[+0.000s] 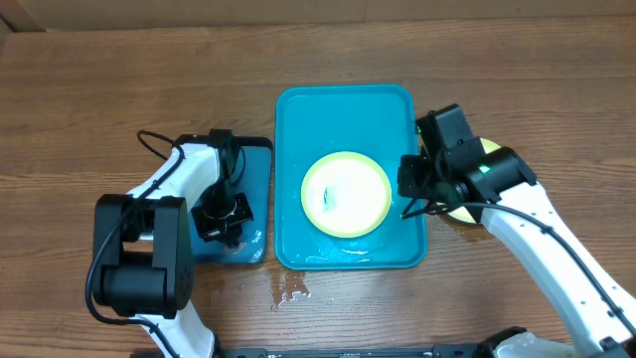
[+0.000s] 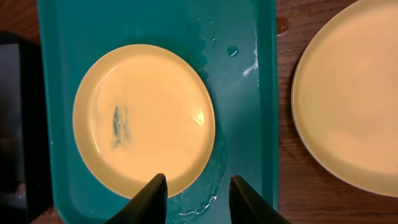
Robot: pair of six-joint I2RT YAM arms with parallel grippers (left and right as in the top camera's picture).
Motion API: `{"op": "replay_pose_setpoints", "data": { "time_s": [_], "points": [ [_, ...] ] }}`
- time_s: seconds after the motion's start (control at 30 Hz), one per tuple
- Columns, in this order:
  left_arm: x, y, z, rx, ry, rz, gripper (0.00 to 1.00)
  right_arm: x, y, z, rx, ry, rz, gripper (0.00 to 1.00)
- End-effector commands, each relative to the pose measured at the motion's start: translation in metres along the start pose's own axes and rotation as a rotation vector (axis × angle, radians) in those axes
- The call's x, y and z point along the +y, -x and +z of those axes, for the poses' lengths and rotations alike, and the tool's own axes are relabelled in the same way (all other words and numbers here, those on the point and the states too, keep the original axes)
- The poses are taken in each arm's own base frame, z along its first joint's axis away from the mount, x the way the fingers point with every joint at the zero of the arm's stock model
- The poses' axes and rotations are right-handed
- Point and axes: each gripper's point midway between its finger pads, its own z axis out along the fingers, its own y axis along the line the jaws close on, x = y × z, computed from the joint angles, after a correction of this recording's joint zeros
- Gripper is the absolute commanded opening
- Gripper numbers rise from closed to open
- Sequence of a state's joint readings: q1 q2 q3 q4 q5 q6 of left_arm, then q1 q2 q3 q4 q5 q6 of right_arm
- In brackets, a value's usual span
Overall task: Clean dirty plates on tray and stack at the side
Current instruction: 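Grasp the scrub sponge from the sink tray with the left gripper, then scrub the yellow plate with the sponge held in the left gripper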
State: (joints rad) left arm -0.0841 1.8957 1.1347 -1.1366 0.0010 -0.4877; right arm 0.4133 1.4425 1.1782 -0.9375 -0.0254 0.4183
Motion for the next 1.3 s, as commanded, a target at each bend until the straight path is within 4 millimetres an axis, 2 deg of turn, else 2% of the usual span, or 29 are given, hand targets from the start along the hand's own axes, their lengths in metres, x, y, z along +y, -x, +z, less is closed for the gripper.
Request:
{"op": "replay_pose_setpoints", "data": {
  "time_s": [0.0,0.13,0.23,0.27,0.4,0.43,0.5,0.53,0.6,0.67,0.7,0.77,0.83,0.93,1.07,1.17,1.27],
  "points": [
    [-0.004,0.015,-0.043,-0.130,-0.060,-0.011,0.04,-0.010,0.007,0.020,0.016,-0.052,0.047,0.35],
    [-0.007,0.020,-0.091,-0.265,-0.128,0.009,0.04,-0.015,0.001,0.052,0.107,-0.046,0.081,0.35],
    [-0.007,0.020,-0.119,-0.347,-0.162,0.045,0.04,0.006,-0.010,0.074,0.205,0.102,-0.017,0.38],
    [-0.007,0.019,-0.128,-0.375,-0.177,0.064,0.04,0.014,-0.018,0.088,0.255,0.159,-0.049,0.38],
    [-0.007,0.014,-0.129,-0.366,-0.179,0.083,0.04,0.006,-0.030,0.117,0.318,0.116,-0.039,0.40],
    [-0.012,0.011,-0.129,-0.361,-0.197,0.117,0.04,0.002,-0.031,0.124,0.321,0.096,-0.039,0.44],
    [-0.017,0.009,-0.130,-0.359,-0.208,0.153,0.04,-0.012,-0.030,0.133,0.314,0.022,-0.041,0.44],
    [-0.018,0.008,-0.130,-0.358,-0.205,0.158,0.04,-0.018,-0.032,0.137,0.316,-0.013,-0.032,0.40],
    [-0.022,0.007,-0.130,-0.361,-0.205,0.173,0.04,-0.018,-0.036,0.142,0.337,-0.007,-0.029,0.21],
    [-0.026,0.006,-0.130,-0.367,-0.207,0.187,0.04,-0.014,-0.039,0.145,0.351,0.014,-0.028,0.08],
    [-0.030,0.005,-0.131,-0.371,-0.207,0.197,0.04,-0.011,-0.042,0.145,0.359,0.027,-0.030,0.04],
    [-0.038,0.003,-0.132,-0.384,-0.208,0.220,0.04,-0.006,-0.045,0.145,0.369,0.045,-0.035,0.04],
    [-0.049,0.002,-0.134,-0.406,-0.220,0.237,0.04,-0.002,-0.050,0.144,0.383,0.050,-0.045,0.04],
    [-0.076,0.000,-0.141,-0.453,-0.268,0.270,0.04,0.003,-0.057,0.143,0.400,0.047,-0.062,0.04],
    [-0.127,-0.007,-0.146,-0.485,-0.380,0.356,0.04,0.004,-0.059,0.143,0.405,0.042,-0.059,0.04],
    [-0.173,-0.017,-0.139,-0.447,-0.489,0.443,0.04,0.002,-0.058,0.143,0.400,0.031,-0.046,0.04],
    [-0.207,-0.029,-0.116,-0.352,-0.551,0.487,0.04,0.002,-0.058,0.143,0.401,0.031,-0.046,0.04]
  ]
}}
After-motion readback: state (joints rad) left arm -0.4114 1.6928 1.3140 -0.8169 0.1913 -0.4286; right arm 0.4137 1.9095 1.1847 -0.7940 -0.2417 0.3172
